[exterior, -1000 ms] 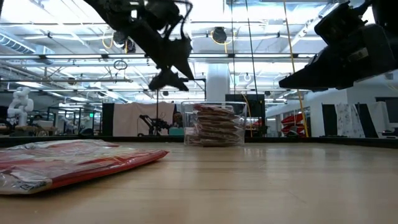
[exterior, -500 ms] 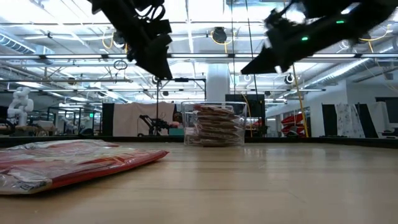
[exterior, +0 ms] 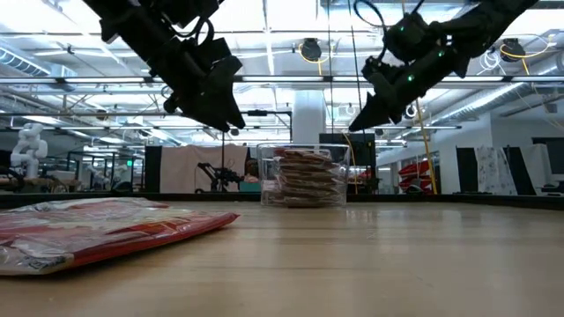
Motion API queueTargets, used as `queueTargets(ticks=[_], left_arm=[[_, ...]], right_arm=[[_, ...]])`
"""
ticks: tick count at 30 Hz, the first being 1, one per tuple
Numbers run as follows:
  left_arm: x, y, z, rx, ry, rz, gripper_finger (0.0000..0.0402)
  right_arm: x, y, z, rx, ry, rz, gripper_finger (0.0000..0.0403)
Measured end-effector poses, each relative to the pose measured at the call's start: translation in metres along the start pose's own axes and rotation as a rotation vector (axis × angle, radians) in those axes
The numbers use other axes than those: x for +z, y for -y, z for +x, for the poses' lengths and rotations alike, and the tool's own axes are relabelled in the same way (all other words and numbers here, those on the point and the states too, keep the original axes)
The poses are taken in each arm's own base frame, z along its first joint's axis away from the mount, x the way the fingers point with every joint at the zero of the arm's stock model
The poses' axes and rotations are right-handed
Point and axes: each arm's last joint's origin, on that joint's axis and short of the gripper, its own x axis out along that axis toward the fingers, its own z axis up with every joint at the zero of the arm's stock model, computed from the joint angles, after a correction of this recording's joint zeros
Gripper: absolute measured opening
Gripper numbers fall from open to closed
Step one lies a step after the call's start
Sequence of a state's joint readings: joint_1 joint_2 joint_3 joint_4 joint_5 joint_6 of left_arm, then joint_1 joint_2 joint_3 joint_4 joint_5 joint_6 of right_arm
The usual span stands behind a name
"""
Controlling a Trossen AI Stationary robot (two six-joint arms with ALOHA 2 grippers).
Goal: Sort popcorn bags into baskets
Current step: Put the red popcorn pack into the transparent bin
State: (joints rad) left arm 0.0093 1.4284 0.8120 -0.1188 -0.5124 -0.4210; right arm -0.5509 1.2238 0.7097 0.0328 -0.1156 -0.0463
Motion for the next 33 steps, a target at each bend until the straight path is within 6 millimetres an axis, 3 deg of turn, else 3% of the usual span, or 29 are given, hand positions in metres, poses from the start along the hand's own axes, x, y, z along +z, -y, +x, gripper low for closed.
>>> queueTargets(ticks=[9, 14, 19, 33], left_arm=[[-0.005, 0.006, 0.000, -0.045, 0.100, -0.048, 0.0227], [-0.005, 0.008, -0.001, -0.053, 0.102, -0.045, 0.0227], [-0.006, 0.009, 0.000, -0.050, 0.097, -0.034, 0.0227], [-0.006, 0.008, 0.000, -0.049, 0.098, -0.029, 0.0227]], right_arm=[[-0.017, 0.033, 0.044, -0.016, -0.034, -0.029, 0.0000], [-0.008, 0.041, 0.058, -0.046, -0.037, -0.044, 0.0000], [0.000, 0.043, 0.063, -0.059, -0.025, -0.075, 0.0000], [-0.004, 0.044, 0.070, -0.100, -0.045, -0.138, 0.0000]])
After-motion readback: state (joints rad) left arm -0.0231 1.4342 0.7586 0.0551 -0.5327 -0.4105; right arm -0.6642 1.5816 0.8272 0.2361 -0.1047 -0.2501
